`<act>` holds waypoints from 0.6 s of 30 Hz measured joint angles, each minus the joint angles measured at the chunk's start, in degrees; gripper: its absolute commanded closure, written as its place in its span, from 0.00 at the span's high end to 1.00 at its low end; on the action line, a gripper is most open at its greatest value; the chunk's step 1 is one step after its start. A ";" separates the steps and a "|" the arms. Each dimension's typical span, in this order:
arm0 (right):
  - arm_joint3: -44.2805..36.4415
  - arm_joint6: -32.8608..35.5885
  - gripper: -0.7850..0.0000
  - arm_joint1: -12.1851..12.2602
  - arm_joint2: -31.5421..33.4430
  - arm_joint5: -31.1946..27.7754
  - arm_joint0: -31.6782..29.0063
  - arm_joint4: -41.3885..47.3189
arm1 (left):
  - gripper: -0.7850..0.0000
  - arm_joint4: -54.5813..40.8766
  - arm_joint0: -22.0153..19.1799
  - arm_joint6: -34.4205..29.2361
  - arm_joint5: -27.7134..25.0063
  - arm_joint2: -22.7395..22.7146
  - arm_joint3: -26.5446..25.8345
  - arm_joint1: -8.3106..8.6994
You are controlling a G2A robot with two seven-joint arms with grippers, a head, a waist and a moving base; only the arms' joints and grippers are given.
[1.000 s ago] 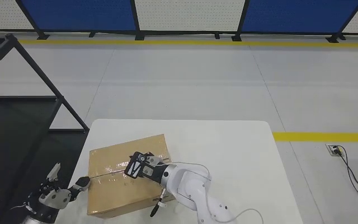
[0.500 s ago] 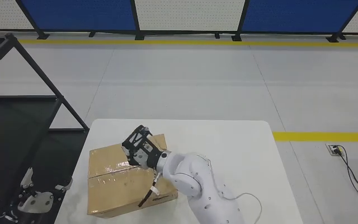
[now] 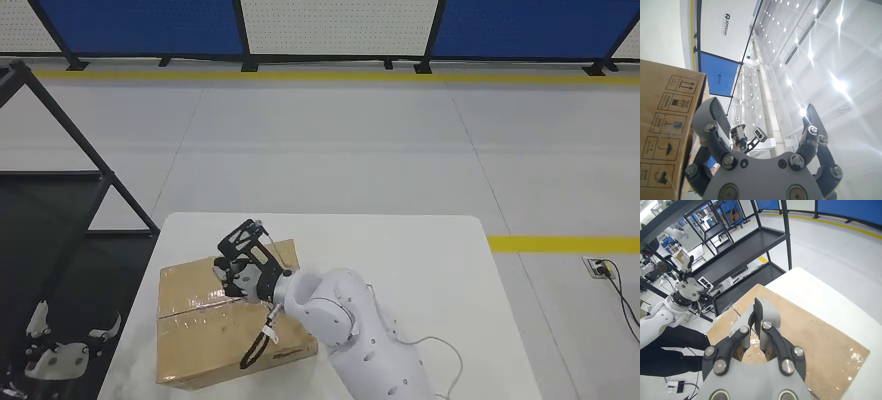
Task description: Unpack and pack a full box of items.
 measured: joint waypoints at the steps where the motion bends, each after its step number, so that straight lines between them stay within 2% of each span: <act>1: 1.57 1.96 0.00 -0.29 -0.13 1.33 1.16 2.18 | 1.00 0.27 -0.10 -0.17 0.28 0.15 -0.19 -0.01; 6: 11.85 14.85 0.00 -2.00 0.53 7.52 8.77 17.62 | 1.00 0.45 -0.54 -2.29 0.15 0.21 -0.37 -0.13; 11: 21.14 22.58 0.00 -3.12 0.71 5.64 14.59 30.40 | 1.00 1.04 -0.63 -3.69 -0.32 0.28 0.11 -0.26; 16: 22.04 22.34 0.00 -3.16 0.66 5.70 15.17 30.52 | 1.00 3.66 -1.25 -3.93 0.89 1.09 1.04 -0.25; 18: 22.02 22.34 0.00 -3.15 0.67 5.70 15.15 30.52 | 1.00 6.05 -2.51 -1.37 0.83 1.26 2.52 -0.20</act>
